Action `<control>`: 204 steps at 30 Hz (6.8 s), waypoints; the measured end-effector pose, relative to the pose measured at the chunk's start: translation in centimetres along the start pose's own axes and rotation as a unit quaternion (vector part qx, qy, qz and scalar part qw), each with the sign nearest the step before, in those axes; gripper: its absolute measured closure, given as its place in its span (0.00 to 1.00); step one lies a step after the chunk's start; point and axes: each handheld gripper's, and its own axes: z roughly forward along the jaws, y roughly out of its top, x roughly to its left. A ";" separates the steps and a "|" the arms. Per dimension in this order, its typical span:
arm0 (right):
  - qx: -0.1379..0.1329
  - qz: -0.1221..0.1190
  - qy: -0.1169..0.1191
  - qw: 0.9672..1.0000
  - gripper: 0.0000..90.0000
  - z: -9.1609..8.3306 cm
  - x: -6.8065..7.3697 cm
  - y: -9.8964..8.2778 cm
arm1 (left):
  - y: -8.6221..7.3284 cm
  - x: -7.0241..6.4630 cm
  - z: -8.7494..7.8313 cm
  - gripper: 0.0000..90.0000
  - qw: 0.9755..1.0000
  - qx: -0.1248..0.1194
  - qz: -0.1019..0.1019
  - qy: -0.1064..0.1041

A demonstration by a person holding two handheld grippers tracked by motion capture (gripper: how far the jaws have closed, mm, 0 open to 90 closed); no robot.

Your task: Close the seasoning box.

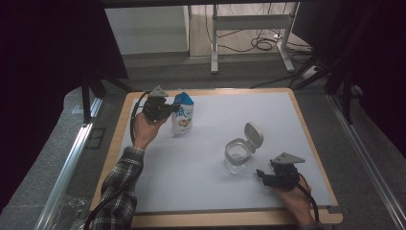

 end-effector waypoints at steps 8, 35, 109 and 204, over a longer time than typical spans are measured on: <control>0.001 0.001 -0.002 1.000 0.33 0.0 0.0 0.0 | 0.4 -1.2 -1.1 1.00 1.000 0.000 0.005 -0.009; -0.003 -0.008 0.015 1.000 0.31 -1.2 1.7 -0.2 | -0.4 -6.9 -4.0 1.00 0.997 0.007 0.038 -0.061; -0.030 -0.084 0.126 0.988 0.46 3.3 12.9 4.0 | -0.4 -15.8 -6.9 1.00 0.991 0.017 0.050 -0.126; -0.117 -0.120 0.132 0.977 0.61 4.1 15.8 5.4 | 2.3 -17.2 -4.5 0.99 0.985 0.009 0.046 -0.166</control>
